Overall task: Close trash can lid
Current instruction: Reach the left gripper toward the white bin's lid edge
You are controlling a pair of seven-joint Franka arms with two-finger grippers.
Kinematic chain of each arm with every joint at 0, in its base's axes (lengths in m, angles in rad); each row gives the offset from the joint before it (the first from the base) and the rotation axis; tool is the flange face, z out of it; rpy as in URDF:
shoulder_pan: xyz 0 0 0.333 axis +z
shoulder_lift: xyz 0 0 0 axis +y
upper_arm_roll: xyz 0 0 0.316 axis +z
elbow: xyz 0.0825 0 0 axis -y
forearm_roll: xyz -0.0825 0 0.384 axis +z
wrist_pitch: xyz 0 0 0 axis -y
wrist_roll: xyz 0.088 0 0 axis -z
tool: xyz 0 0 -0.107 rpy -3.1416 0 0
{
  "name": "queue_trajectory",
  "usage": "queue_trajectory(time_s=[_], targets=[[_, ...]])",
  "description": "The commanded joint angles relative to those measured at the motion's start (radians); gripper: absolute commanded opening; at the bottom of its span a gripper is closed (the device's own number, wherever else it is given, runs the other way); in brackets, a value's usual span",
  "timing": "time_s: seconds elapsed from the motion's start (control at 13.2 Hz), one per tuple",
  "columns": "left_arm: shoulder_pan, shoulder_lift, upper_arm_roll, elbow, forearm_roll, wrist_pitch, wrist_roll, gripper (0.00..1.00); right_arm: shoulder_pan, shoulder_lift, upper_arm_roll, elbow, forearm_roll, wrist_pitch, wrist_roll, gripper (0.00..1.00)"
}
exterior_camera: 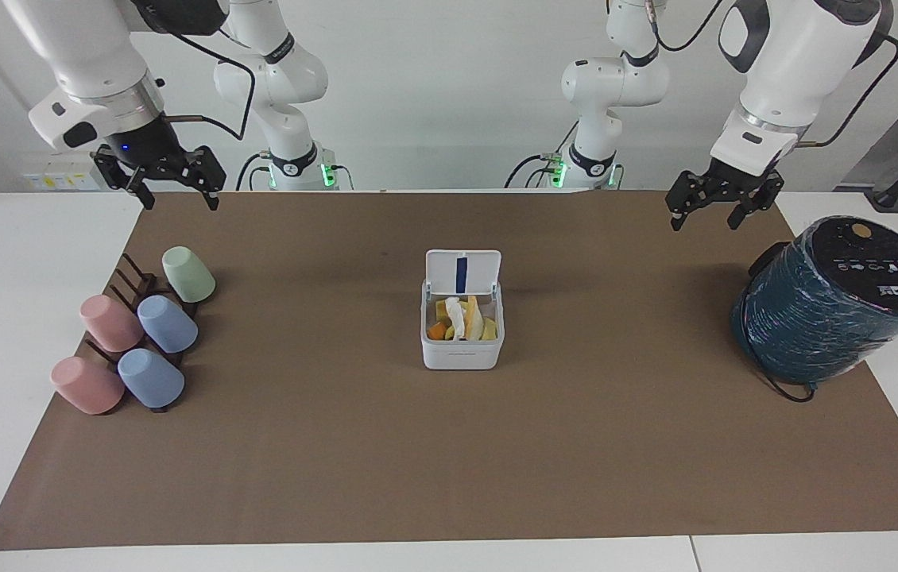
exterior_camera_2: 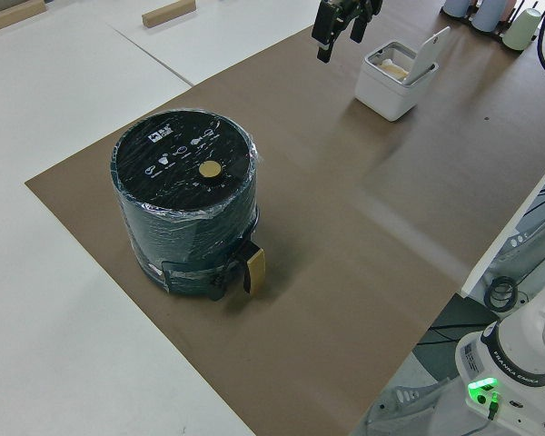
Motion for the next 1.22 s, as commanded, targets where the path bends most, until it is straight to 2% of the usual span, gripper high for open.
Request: queue_trajectory(time_s=[0.0,0.23,0.38,0.46,0.61,0.68,0.76,0.99,1.14], targets=[[-0.029,-0.028,0.007,-0.029,-0.101,-0.01,-0.139,1.0,-0.001,-0.016,0.001,-0.017,0.005,-0.006,-0.005,1.0],[-0.104,-0.028,0.0,-0.032,-0.154,0.031,-0.318,1.0,-0.001,-0.018,0.001,-0.019,0.005,-0.006,-0.005,1.0],[-0.19,-0.045,0.0,-0.082,-0.223,0.123,-0.489,0.99,-0.003,-0.016,0.001,-0.019,0.005,-0.006,-0.005,1.0],[-0.234,-0.06,0.0,-0.127,-0.232,0.18,-0.561,0.86,-0.001,-0.018,0.001,-0.017,0.005,-0.006,-0.005,1.0],[-0.299,-0.099,0.0,-0.207,-0.24,0.26,-0.652,0.49,-0.003,-0.016,0.001,-0.017,0.005,-0.006,-0.005,1.0],[-0.316,-0.103,0.0,-0.221,-0.26,0.277,-0.714,0.34,-0.001,-0.018,0.001,-0.017,0.005,-0.006,-0.005,1.0],[-0.324,-0.105,0.0,-0.222,-0.271,0.28,-0.75,0.23,-0.001,-0.018,0.001,-0.019,0.005,-0.006,-0.005,1.0],[-0.362,-0.108,0.0,-0.256,-0.271,0.295,-0.77,0.01,-0.001,-0.018,0.001,-0.017,0.005,-0.006,-0.005,1.0],[-0.399,-0.108,0.0,-0.267,-0.271,0.318,-0.824,0.0,-0.001,-0.018,0.001,-0.017,0.005,-0.006,-0.005,1.0]])
